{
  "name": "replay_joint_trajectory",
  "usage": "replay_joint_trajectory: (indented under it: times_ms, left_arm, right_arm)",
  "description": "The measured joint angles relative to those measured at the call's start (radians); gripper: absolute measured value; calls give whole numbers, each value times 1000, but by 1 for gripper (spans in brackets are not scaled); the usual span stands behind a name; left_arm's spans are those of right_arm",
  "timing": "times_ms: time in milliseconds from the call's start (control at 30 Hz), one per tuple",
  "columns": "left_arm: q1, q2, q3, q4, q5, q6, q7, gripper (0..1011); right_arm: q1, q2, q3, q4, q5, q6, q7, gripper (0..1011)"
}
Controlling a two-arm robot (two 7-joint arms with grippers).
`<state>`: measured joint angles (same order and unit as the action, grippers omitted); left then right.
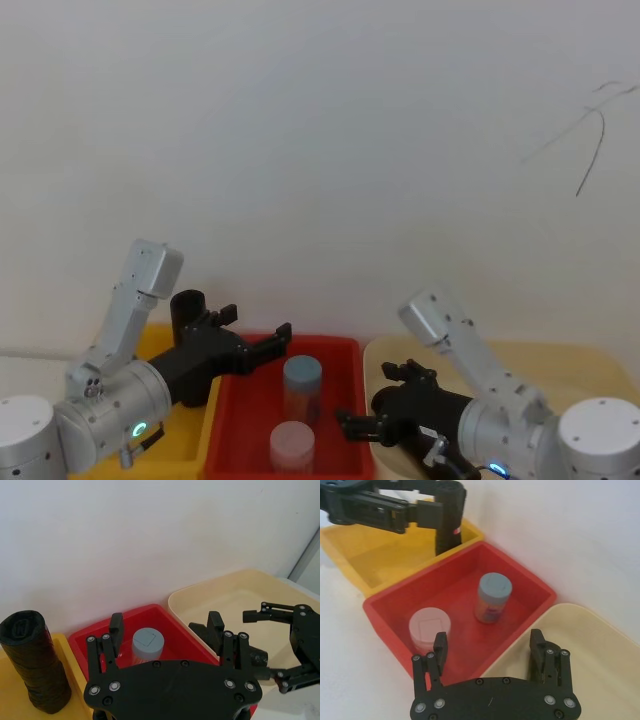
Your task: Pick up the garbage bag with the one hand and transfer it to the other hand.
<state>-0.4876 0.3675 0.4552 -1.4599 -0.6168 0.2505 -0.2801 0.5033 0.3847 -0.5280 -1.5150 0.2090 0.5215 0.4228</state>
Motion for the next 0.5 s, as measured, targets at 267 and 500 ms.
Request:
replay_joint_trajectory:
  times_ms: [267,500]
  left_arm:
    - [0,0,0,0,0,0,0,1002]
    - [0,0,0,0,0,0,0,1001]
  right_arm:
    - [37,-18,-34,14,-16,34,33,1000]
    - [58,-39,-49,39,-20,51,53,1000]
